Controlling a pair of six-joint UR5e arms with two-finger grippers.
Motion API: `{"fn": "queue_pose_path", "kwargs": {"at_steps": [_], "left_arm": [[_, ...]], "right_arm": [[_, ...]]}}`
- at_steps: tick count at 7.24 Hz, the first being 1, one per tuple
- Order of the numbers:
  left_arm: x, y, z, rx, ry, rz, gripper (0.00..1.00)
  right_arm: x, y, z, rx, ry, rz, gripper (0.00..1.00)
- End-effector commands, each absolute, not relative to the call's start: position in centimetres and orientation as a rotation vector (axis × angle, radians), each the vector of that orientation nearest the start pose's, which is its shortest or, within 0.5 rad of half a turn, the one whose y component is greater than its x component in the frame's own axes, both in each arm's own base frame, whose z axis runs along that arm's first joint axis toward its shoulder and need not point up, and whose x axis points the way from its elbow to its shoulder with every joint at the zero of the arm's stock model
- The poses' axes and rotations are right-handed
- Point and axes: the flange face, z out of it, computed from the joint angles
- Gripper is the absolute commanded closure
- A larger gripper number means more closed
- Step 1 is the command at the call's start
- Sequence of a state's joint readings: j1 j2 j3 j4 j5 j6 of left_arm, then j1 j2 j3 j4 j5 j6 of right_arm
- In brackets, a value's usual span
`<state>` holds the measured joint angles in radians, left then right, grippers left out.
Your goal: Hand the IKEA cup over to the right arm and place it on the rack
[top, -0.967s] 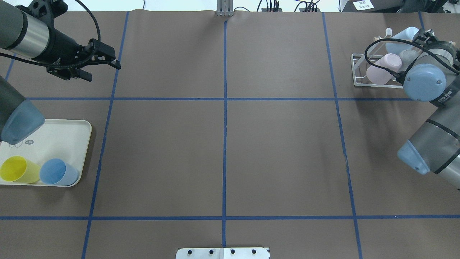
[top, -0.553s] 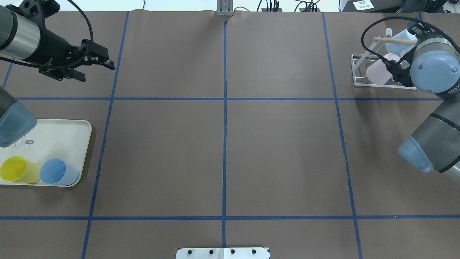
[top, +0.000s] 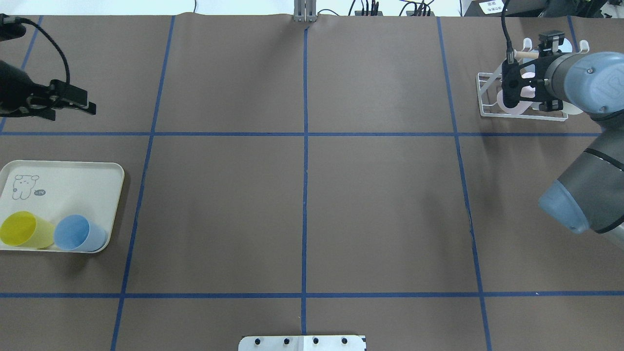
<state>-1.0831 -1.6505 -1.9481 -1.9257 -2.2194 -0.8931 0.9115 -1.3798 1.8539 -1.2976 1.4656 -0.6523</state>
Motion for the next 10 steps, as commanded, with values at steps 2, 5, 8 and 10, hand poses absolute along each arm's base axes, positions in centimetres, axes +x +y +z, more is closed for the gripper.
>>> {"fn": "queue_pose_path", "kwargs": {"at_steps": [2,5,8,10], "left_arm": [[12.7,-42.5,48.9,0.248,0.766,-0.028,0.0],[10.8,-37.0,54.9,0.235,0.763,0.023,0.0],[15.4,-35.0,57.2,0.093,0.79,0.071,0.0],[16.0,-34.8,57.9,0.079,0.79,0.074,0.0]], "right_arm": [[-27.8,-52.0,33.8,0.771,-0.471,-0.683,0.01],[-32.3,-49.8,28.8,0.676,-0.734,-0.525,0.01],[-33.1,-49.2,28.3,0.635,-0.789,-0.522,0.01],[-33.1,-49.2,28.3,0.635,-0.789,-0.522,0.01]]}}
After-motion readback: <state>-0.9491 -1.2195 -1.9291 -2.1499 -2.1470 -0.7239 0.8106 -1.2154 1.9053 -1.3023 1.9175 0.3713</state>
